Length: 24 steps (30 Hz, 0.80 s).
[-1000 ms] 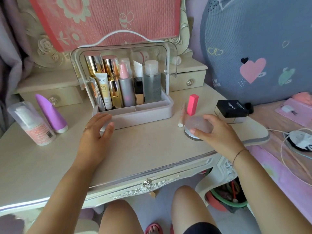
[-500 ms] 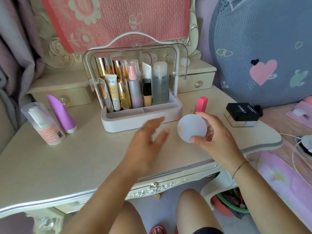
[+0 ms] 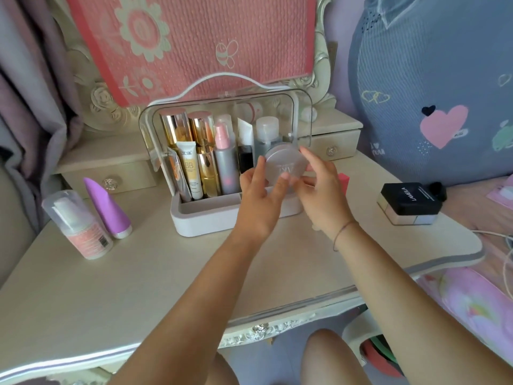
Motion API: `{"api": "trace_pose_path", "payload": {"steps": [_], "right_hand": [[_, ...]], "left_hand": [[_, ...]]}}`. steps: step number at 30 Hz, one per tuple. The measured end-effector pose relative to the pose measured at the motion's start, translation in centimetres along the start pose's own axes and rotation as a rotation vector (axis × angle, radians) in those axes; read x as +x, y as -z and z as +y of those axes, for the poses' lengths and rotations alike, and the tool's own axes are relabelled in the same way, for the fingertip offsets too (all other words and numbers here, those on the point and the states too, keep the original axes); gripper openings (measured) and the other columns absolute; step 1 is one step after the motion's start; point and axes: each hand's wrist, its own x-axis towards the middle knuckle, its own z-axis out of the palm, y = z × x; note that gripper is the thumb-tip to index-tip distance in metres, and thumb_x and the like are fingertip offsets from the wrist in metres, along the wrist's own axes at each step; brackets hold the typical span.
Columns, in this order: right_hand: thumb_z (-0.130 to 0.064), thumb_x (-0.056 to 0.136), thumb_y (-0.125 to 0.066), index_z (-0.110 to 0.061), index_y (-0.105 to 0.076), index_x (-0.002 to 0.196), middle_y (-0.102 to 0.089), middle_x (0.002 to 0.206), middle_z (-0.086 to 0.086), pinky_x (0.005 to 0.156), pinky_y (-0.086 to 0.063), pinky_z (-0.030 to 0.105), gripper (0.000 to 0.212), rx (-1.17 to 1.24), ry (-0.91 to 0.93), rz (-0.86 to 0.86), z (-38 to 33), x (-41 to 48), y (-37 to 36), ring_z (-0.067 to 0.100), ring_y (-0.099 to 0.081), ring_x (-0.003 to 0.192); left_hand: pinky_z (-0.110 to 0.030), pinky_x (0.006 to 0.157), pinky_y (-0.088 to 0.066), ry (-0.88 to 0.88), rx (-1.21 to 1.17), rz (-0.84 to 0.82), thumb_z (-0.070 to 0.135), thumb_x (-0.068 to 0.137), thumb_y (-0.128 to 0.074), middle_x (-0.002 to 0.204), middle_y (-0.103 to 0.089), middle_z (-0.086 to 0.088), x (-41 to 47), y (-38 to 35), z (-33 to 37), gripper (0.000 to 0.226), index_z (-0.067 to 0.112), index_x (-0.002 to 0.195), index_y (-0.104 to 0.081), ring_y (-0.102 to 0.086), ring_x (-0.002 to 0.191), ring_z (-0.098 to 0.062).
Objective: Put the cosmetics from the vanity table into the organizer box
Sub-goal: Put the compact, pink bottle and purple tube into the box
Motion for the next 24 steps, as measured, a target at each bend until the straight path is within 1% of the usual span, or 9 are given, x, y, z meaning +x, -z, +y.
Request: {"api": "trace_pose_path", "payload": {"steps": [2,4,7,9,11,15,19,21,24], "right_hand": [[-0.014,0.092,-0.054,-0.033,-0.034,0.144,-0.039,0.124,0.003,0.095,-0.043,0.021,0.059,0.002,-0.048,-0.051,0.1,1.6,-0.9,0.013,-0.062,0.098],[-0.013,0.092,-0.051,-0.031,-0.029,0.146,-0.039,0.13,0.007,0.097,-0.043,0.026,0.061,-0.018,-0.076,-0.091,0.6,2.7,-1.4,0.016,-0.059,0.103],[-0.008,0.092,-0.05,-0.026,-0.027,0.147,-0.042,0.138,0.011,0.106,-0.042,0.038,0.063,0.027,-0.09,-0.132,1.3,3.5,-1.7,0.021,-0.056,0.117],[-0.004,0.091,-0.049,-0.022,-0.029,0.147,-0.047,0.14,0.009,0.106,-0.043,0.033,0.062,0.088,-0.08,-0.161,1.7,3.5,-1.7,0.016,-0.055,0.119],[-0.003,0.091,-0.049,-0.022,-0.031,0.146,-0.051,0.14,0.004,0.105,-0.042,0.026,0.061,0.119,-0.077,-0.175,1.9,3.4,-1.6,0.01,-0.054,0.121],[-0.011,0.093,-0.05,-0.026,-0.032,0.145,-0.049,0.139,0.001,0.106,-0.043,0.038,0.057,0.081,-0.064,-0.207,1.9,3.2,-1.7,0.014,-0.049,0.126],[-0.014,0.094,-0.051,-0.021,-0.032,0.146,-0.033,0.133,0.004,0.106,-0.043,0.041,0.055,0.033,-0.06,-0.193,1.5,3.4,-1.9,0.017,-0.048,0.124],[-0.016,0.095,-0.051,-0.019,-0.03,0.146,-0.032,0.135,0.008,0.107,-0.042,0.041,0.056,0.034,-0.069,-0.202,1.4,3.4,-2.0,0.018,-0.048,0.124],[-0.017,0.095,-0.051,-0.021,-0.03,0.146,-0.034,0.136,0.009,0.107,-0.042,0.041,0.056,0.042,-0.074,-0.214,1.4,3.3,-2.0,0.018,-0.046,0.126]], "left_hand": [[-0.026,0.106,-0.027,0.016,-0.044,-0.005,0.044,0.092,-0.047,0.148,-0.026,0.004,1.3,-0.1,-0.3,0.066,0.029,0.148,-0.016,-0.032,0.134,-0.013],[-0.024,0.103,-0.025,0.034,-0.111,-0.007,0.041,0.093,-0.048,0.153,-0.024,0.004,2.0,-0.3,-0.7,0.064,0.029,0.148,-0.016,-0.027,0.138,-0.012],[-0.033,0.113,-0.023,0.069,-0.115,-0.007,0.042,0.093,-0.047,0.155,-0.024,0.002,2.6,-0.6,-1.2,0.064,0.03,0.148,-0.016,-0.024,0.141,-0.014],[-0.04,0.117,-0.022,0.084,-0.087,-0.001,0.044,0.092,-0.047,0.155,-0.023,0.001,2.8,-0.6,-1.2,0.065,0.03,0.148,-0.016,-0.024,0.142,-0.016],[-0.041,0.116,-0.024,0.075,-0.085,0.014,0.044,0.091,-0.049,0.155,-0.023,0.0,3.0,-0.6,-1.1,0.067,0.029,0.148,-0.017,-0.026,0.141,-0.017],[-0.027,0.105,-0.028,0.055,-0.011,0.043,0.048,0.089,-0.052,0.15,-0.016,0.003,3.0,-0.7,-1.3,0.073,0.028,0.148,-0.013,-0.032,0.134,-0.018],[-0.028,0.102,-0.033,0.079,0.027,0.043,0.049,0.088,-0.052,0.141,-0.022,-0.002,3.2,-0.8,-1.2,0.067,0.03,0.146,-0.023,-0.04,0.126,-0.02],[-0.029,0.102,-0.035,0.082,0.033,0.029,0.049,0.088,-0.051,0.138,-0.024,-0.002,3.4,-0.7,-1.1,0.062,0.031,0.143,-0.029,-0.042,0.121,-0.019],[-0.025,0.092,-0.033,0.085,0.014,0.009,0.048,0.089,-0.05,0.128,-0.025,0.005,3.3,-0.7,-1.1,0.057,0.034,0.14,-0.032,-0.04,0.106,-0.013]]}}
